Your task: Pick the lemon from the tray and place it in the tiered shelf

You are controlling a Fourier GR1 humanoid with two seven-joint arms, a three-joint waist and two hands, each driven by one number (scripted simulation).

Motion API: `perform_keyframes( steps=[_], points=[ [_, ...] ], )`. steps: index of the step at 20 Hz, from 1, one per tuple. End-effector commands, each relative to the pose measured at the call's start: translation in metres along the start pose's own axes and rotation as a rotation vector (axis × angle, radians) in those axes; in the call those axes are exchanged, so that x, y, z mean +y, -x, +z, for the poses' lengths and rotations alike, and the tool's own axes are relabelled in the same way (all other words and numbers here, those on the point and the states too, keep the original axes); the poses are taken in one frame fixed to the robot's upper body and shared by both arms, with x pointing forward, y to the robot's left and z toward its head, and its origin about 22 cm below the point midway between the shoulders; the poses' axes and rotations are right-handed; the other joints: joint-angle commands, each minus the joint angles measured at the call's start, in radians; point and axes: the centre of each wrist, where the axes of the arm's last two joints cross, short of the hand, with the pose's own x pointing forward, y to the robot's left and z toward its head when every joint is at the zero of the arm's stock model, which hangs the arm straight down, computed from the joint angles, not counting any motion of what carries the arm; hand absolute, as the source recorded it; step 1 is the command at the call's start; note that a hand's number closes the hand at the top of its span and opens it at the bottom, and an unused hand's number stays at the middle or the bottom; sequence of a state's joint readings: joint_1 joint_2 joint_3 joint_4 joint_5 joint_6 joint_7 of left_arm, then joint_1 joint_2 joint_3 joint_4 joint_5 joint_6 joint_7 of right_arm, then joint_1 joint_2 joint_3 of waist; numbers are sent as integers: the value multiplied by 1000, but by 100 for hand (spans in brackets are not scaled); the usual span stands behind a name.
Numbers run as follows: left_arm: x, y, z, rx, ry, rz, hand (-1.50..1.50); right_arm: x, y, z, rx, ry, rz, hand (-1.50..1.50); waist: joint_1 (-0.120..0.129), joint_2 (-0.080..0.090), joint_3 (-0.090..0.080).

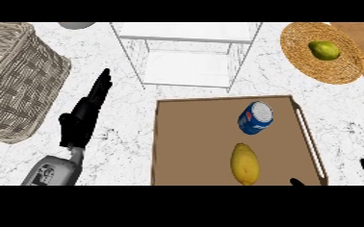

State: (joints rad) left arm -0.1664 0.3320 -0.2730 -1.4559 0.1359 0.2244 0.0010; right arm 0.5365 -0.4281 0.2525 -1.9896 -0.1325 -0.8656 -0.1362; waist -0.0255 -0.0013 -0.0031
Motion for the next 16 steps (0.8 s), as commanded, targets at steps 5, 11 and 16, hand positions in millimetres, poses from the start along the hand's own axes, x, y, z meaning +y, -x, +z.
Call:
perform_keyframes(
  steps=[5,11,16],
  points=[
    [-12,-4,-10,-9,18,-6,0,-34,-63,12,77,-156,212,-150,24,10,-4],
    [-12,1,-2,-21,67,-25,0,-43,-86,19,197,-371,451,-150,53,13,-7],
    [-23,-9,-16,-42,45,-6,0,-45,-115,10,253,-420,679,-150,55,18,-8]
  ],
)
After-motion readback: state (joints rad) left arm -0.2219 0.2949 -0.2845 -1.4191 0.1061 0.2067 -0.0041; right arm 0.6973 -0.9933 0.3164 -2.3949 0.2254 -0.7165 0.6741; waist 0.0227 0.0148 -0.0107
